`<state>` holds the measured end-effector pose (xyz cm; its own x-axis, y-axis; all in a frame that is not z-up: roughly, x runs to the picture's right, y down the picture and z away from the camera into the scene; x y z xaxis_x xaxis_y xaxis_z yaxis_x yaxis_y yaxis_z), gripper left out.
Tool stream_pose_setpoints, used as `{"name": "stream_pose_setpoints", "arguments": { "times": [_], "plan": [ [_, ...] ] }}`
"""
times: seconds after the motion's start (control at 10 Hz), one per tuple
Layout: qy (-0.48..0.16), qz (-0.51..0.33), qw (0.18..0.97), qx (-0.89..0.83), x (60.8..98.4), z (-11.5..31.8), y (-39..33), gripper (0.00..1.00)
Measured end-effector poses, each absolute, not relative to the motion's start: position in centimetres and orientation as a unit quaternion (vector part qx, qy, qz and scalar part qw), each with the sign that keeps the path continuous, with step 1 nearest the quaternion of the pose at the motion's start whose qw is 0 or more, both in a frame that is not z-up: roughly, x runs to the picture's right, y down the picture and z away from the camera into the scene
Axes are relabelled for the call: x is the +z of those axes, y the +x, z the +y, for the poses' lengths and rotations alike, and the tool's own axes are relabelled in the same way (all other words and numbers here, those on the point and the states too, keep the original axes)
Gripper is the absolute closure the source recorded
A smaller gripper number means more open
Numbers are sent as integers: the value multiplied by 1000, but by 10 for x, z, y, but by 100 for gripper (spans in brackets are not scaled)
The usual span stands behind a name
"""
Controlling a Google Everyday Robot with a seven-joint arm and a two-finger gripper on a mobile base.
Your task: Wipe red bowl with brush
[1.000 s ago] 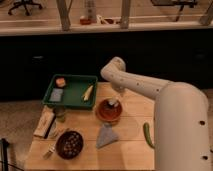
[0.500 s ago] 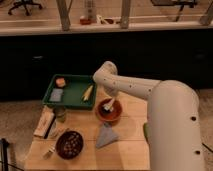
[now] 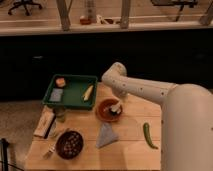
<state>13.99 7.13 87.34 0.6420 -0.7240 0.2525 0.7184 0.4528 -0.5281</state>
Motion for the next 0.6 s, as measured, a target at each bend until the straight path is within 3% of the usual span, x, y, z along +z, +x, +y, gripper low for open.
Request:
{"name": "stream_pose_setpoints", "arguments": {
  "times": [0.6],
  "plan": [
    [-313, 16, 849, -426, 893, 48, 122, 100]
  ]
}}
